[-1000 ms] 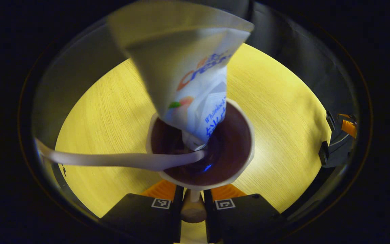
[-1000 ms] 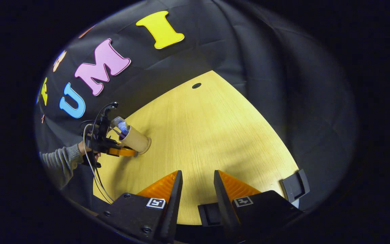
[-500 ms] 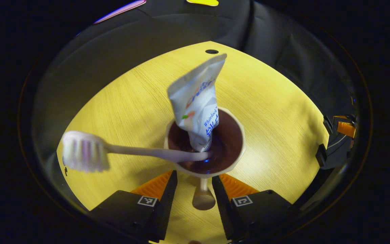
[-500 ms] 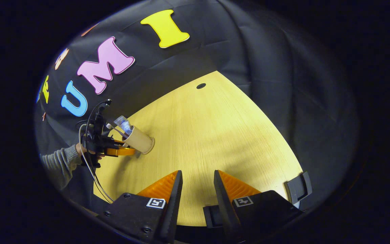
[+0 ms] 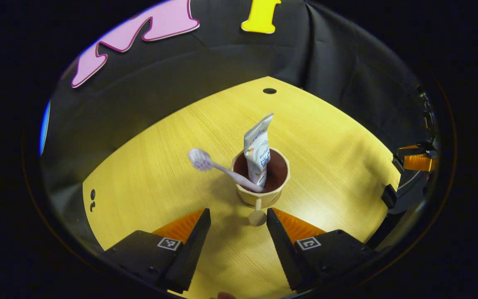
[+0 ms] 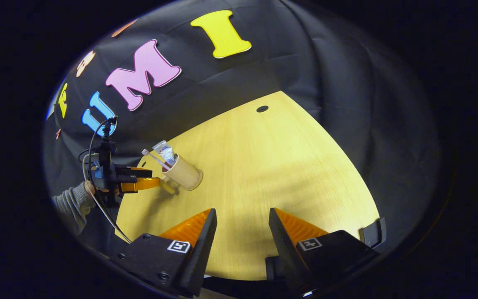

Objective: Put the toothbrush and toothpaste on the desktop into the cup, then pick up the cup and place it on the coaster on the desktop.

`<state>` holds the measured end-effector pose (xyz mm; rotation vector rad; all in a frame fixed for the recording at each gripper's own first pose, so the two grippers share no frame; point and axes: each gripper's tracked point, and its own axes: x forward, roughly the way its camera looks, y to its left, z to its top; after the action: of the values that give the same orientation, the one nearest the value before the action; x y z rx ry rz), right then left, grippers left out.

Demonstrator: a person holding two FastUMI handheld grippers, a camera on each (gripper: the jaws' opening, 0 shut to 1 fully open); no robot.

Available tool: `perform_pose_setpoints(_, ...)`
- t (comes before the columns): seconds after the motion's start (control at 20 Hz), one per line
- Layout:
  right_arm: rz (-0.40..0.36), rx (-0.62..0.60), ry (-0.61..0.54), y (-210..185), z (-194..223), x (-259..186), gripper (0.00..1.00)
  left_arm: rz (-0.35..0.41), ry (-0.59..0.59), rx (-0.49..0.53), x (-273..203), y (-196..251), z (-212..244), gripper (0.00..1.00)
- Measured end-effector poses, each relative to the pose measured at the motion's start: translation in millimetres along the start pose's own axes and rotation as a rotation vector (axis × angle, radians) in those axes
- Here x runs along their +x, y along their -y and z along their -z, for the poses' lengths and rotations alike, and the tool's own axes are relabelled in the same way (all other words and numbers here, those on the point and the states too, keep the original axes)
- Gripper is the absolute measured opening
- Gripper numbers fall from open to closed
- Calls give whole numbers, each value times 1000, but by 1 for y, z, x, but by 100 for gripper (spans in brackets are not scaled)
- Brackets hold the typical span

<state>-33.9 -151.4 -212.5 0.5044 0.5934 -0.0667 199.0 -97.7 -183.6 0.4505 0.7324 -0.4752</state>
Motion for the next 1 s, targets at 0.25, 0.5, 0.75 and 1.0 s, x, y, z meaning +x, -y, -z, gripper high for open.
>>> perform_pose_setpoints(0.25, -43, -41, -1, -26, -7, 7, 91, -87, 106, -70, -48, -7, 4, 89)
perform_pose_setpoints(0.5, -88, -70, -4, -49, -13, 10, 98, -174, 233, -147, -103, -6, 0, 96)
perform_pose_setpoints(0.75, -124, -93, 5, -73, -21, 8, 98, -176, 297, -291, -133, 9, 0, 96)
perform_pose_setpoints(1.0, -175, -140, 17, -106, -25, 5, 98, -210, 334, -365, -145, 15, 13, 96)
